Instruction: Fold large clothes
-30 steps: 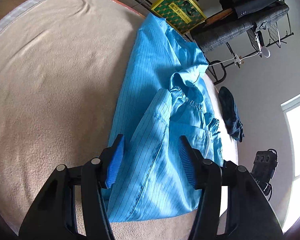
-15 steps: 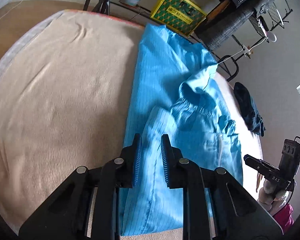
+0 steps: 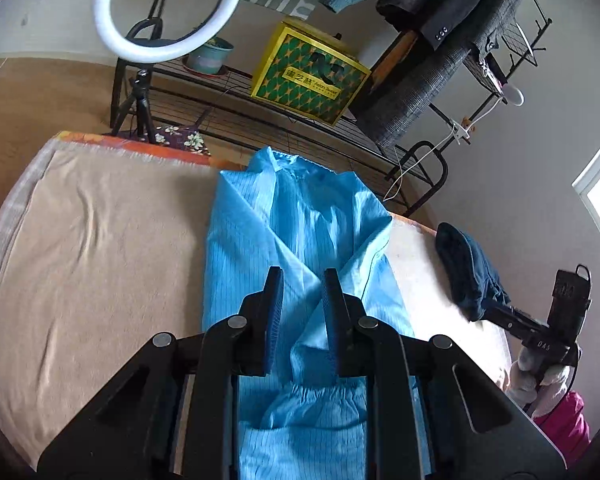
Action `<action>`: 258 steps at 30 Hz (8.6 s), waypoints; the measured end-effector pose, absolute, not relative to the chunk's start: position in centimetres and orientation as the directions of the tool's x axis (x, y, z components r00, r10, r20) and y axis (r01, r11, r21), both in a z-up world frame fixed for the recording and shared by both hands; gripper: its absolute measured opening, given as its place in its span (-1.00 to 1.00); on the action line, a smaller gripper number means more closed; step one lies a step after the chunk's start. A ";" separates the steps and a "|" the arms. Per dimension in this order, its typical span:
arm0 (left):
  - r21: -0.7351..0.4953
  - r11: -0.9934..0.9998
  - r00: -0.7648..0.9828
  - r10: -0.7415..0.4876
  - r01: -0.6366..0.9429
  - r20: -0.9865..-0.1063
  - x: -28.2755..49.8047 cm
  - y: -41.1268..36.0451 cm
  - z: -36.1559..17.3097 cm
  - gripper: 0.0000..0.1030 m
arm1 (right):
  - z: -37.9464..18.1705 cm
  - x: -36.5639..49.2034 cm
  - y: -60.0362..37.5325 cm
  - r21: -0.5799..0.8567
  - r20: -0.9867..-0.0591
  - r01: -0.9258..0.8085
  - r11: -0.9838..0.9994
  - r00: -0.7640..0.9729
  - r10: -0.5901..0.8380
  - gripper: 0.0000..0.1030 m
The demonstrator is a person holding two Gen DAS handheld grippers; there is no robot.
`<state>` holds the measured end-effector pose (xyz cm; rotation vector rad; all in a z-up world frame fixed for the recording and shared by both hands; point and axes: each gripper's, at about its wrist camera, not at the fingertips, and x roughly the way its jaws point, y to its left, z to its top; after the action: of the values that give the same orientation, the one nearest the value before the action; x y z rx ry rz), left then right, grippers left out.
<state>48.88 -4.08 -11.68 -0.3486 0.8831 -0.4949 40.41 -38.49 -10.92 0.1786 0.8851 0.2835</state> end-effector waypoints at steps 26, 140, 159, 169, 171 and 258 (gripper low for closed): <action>-0.216 0.928 0.439 -0.338 0.305 -0.833 71.2 -11.9 -22.8 -0.05 | -23.2 68.7 -36.8 0.140 -0.857 -0.160 0.977 0.475 0.201 -0.41; -0.410 0.663 0.137 -0.612 0.626 -0.779 28.3 -22.1 -20.8 -0.19 | -17.1 26.0 -44.9 0.711 -0.537 -0.121 0.693 0.542 0.646 -0.11; -0.387 0.619 0.173 -0.652 0.683 -0.738 26.6 -20.4 -22.5 -0.21 | -25.7 39.0 -42.3 0.920 -0.339 -0.047 0.390 0.404 0.849 -0.10; -0.374 0.618 0.184 -0.651 0.692 -0.736 26.6 -19.8 -22.3 -0.21 | -26.8 42.0 -43.6 0.961 -0.258 0.071 0.266 0.572 0.779 -0.79; -0.373 0.617 0.184 -0.652 0.693 -0.736 26.5 -19.8 -22.3 -0.21 | -25.3 41.9 -43.7 0.934 -0.316 0.046 0.354 0.570 0.759 -0.92; -0.616 0.784 0.304 -0.607 0.078 -0.734 30.8 3.3 -24.8 -0.85 | -21.4 22.4 -36.3 0.567 -0.758 -0.026 0.823 0.375 0.534 -1.00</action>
<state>30.79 3.30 -24.76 -0.5243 1.1850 -0.4823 22.35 -36.32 -21.38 0.5146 1.1402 0.3794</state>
